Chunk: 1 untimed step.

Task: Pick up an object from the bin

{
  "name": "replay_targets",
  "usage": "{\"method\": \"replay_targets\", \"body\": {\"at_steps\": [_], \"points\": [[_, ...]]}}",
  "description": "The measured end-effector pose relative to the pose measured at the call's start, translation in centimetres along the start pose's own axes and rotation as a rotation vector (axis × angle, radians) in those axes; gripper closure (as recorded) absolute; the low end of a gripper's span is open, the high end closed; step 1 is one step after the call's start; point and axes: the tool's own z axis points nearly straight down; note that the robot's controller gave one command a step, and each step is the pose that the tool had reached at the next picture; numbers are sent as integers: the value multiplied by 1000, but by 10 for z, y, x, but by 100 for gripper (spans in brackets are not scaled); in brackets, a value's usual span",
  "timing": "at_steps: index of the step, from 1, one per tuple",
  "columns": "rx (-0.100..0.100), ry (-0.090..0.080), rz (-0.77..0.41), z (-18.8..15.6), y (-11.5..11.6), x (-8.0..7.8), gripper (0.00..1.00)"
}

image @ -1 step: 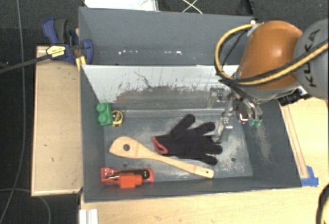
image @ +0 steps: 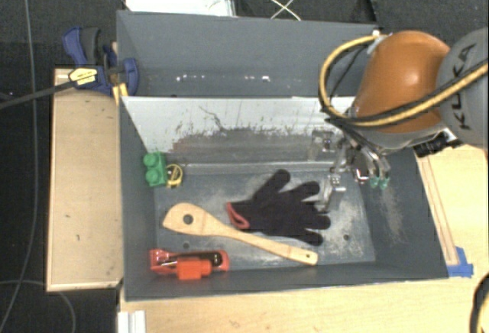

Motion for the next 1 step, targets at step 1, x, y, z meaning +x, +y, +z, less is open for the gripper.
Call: {"method": "replay_targets", "body": {"at_steps": [1], "points": [[-2, 1, 45, 58, 22, 12, 0]]}}
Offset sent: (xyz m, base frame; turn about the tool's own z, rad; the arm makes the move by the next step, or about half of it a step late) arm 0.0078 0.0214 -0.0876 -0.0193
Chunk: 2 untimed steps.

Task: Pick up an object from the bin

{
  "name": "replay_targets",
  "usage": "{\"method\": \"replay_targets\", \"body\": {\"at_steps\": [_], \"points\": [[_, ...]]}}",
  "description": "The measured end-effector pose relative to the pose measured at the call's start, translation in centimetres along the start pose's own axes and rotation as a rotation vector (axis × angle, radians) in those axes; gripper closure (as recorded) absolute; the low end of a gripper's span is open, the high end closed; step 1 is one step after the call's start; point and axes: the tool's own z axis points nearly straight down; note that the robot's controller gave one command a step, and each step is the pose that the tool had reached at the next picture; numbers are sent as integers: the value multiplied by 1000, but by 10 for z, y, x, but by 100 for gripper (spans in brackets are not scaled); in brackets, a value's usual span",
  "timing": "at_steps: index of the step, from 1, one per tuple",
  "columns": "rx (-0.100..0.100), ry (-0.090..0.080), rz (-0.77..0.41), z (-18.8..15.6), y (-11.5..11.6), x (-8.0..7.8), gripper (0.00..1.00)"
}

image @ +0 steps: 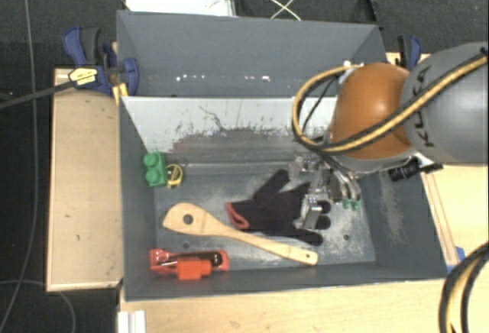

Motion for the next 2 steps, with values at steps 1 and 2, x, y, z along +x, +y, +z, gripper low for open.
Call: {"method": "replay_targets", "body": {"at_steps": [1, 2], "points": [[2, -6, -64, 30, 1, -19, 0], [-1, -3, -11, 59, 23, 1, 0]]}}
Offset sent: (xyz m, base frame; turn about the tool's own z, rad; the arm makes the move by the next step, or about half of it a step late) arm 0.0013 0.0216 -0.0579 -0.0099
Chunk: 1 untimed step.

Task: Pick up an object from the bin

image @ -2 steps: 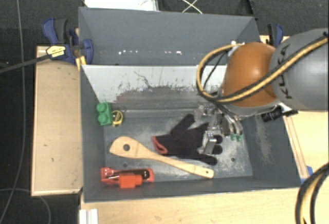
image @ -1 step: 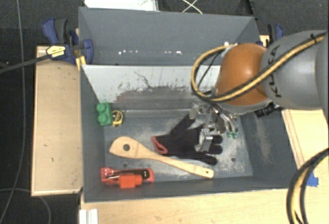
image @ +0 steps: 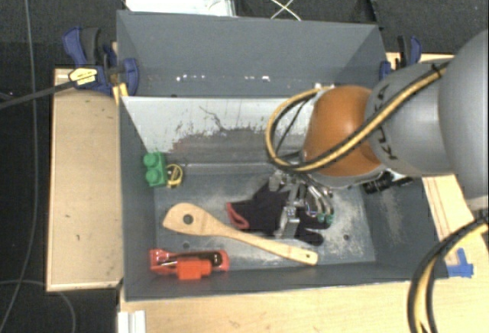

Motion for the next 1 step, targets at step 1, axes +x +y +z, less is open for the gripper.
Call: {"method": "replay_targets", "body": {"at_steps": [1], "points": [[0, -9, 3, 4, -2, -9, 0]]}}
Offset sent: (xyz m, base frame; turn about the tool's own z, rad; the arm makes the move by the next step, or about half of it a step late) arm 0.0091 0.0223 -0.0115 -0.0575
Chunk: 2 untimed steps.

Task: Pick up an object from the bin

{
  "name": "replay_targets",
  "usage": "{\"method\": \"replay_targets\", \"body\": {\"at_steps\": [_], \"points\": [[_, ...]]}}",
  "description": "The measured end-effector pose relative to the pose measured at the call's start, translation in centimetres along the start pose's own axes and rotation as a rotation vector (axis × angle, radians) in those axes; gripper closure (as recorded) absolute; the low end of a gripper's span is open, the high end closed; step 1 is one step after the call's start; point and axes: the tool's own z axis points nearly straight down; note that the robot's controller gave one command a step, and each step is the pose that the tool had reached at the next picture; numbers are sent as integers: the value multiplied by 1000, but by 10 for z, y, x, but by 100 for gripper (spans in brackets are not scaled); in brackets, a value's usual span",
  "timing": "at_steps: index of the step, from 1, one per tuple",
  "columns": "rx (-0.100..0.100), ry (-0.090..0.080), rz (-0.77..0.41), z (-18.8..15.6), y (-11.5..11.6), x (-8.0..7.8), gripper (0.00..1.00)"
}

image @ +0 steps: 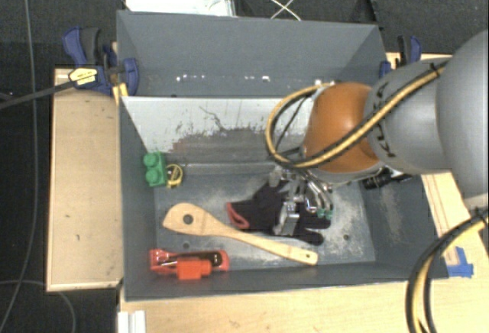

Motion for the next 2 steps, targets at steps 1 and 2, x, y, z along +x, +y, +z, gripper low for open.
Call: {"method": "replay_targets", "body": {"at_steps": [1, 2], "points": [[-1, -2, -59, 6, 26, 0, 100], [-1, -2, -59, 6, 26, 0, 100]]}}
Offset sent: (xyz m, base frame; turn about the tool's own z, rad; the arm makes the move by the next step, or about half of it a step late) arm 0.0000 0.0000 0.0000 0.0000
